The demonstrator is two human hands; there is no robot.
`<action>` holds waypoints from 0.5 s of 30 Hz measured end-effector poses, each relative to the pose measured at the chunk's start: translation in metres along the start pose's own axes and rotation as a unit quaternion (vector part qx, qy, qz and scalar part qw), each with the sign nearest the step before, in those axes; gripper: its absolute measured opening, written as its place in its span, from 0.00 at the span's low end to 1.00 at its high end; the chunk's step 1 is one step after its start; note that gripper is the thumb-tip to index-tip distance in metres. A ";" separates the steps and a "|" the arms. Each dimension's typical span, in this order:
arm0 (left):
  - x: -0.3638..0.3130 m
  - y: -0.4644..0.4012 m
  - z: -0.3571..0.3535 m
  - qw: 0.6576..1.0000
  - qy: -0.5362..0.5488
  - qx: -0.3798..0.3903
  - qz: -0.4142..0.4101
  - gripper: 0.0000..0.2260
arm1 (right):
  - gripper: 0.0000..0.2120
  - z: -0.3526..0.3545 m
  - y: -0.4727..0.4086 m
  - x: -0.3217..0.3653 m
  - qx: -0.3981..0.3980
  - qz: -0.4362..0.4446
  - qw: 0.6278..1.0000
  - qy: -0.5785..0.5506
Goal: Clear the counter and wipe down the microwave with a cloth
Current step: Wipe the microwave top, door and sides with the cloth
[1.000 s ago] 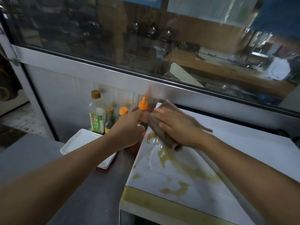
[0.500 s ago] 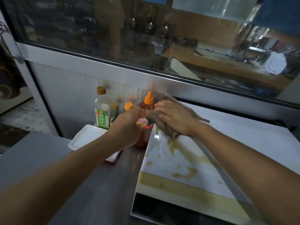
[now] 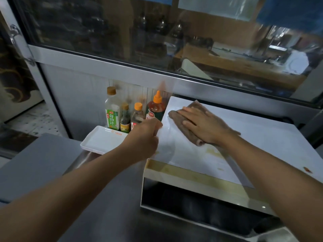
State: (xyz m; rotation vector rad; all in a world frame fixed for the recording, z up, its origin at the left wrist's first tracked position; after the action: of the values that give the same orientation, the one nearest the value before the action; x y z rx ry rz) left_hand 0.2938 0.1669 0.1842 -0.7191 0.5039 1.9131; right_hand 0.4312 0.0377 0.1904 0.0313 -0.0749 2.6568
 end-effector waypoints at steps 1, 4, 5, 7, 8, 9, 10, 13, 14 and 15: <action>-0.003 0.002 -0.002 1.000 -0.002 -0.003 -0.002 0.17 | 0.22 -0.004 0.005 0.006 0.007 -0.005 1.000 -0.004; -0.012 0.004 -0.007 1.000 -0.022 -0.010 -0.009 0.16 | 0.26 -0.012 0.039 0.040 -0.001 0.063 0.998 -0.018; -0.013 0.005 -0.008 0.999 -0.032 -0.010 -0.001 0.15 | 0.27 -0.013 0.055 0.048 -0.006 0.090 0.996 -0.023; -0.015 0.004 -0.011 0.998 -0.058 -0.017 0.013 0.14 | 0.27 -0.011 0.084 0.044 -0.001 0.113 0.993 -0.029; -0.016 0.004 -0.012 0.997 -0.076 -0.022 0.014 0.14 | 0.25 -0.009 0.094 0.032 0.002 0.106 0.994 -0.025; -0.018 0.004 -0.012 0.995 -0.095 -0.026 0.013 0.14 | 0.24 -0.006 0.102 0.014 0.002 0.080 0.996 -0.023; -0.019 0.005 -0.012 0.993 -0.115 -0.028 0.013 0.14 | 0.23 -0.002 0.107 -0.007 0.002 0.039 0.999 -0.028; -0.029 0.008 -0.013 0.981 -0.184 -0.058 0.007 0.13 | 0.22 0.009 0.108 -0.058 0.011 -0.084 0.996 -0.029; -0.034 0.010 -0.014 0.978 -0.194 -0.073 0.002 0.12 | 0.22 0.009 0.106 -0.063 0.012 -0.102 0.994 -0.021; -0.039 0.013 -0.017 0.978 -0.192 -0.081 -0.005 0.13 | 0.22 0.007 0.106 -0.061 0.013 -0.108 0.994 -0.019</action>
State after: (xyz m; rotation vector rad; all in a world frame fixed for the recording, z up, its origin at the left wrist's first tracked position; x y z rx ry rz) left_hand 0.2995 0.1250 0.1988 -0.4331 0.1032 2.0367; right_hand 0.4360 -0.0846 0.1899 0.0947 -0.0456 2.4405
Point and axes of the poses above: each hand's wrist, its own y-axis away from the middle knuckle, its own z-axis out of the back of the hand, x = y × z, the point moved 6 cm from there along -y, towards the middle knuckle, and after that the axes turned 11 degrees about z, right-handed, at the moved point
